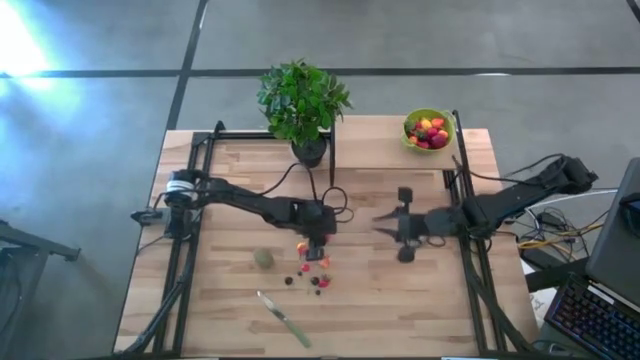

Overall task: Pick & Place Fruit
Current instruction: Put the red cherry into the green strainer bowl on the shelf

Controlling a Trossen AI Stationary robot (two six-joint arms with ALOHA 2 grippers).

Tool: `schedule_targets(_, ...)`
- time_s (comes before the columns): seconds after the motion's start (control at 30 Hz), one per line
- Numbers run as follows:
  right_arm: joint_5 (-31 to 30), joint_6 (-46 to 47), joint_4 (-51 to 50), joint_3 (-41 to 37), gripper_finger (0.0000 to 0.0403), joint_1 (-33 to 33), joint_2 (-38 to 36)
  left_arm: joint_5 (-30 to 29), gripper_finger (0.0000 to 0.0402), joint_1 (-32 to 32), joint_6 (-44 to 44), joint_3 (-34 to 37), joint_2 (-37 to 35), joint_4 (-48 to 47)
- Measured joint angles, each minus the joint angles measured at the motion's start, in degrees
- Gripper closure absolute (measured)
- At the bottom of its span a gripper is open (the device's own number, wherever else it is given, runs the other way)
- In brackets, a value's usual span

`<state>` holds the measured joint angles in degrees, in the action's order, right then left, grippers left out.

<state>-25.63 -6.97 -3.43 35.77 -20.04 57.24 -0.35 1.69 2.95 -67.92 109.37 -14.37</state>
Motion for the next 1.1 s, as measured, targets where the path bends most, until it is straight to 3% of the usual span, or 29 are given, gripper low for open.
schedule_targets(0.17,0.0,-4.4,3.0,0.9,0.0332,-5.2,2.8,1.7,0.0291,0.0,0.2,-0.1,-0.8,9.4)
schedule_targets(0.37,-4.8,-0.3,-0.9,2.2,0.0356,-6.6,3.1,5.7,0.0283,0.0,-0.5,-0.1,-0.9,22.8)
schedule_targets(0.6,-5.0,6.2,-8.3,3.2,0.0371,-6.6,1.3,13.0,0.0284,0.0,-2.3,-0.1,-1.9,34.7)
schedule_targets(0.77,-5.0,10.5,-11.4,3.3,0.0361,-6.6,0.0,14.5,0.0287,0.0,-3.9,-0.1,-5.1,39.2)
schedule_targets(1.1,-5.0,7.7,-5.8,3.0,0.0313,-6.6,-0.1,19.9,0.0282,0.3,-3.1,-0.2,-7.2,62.2)
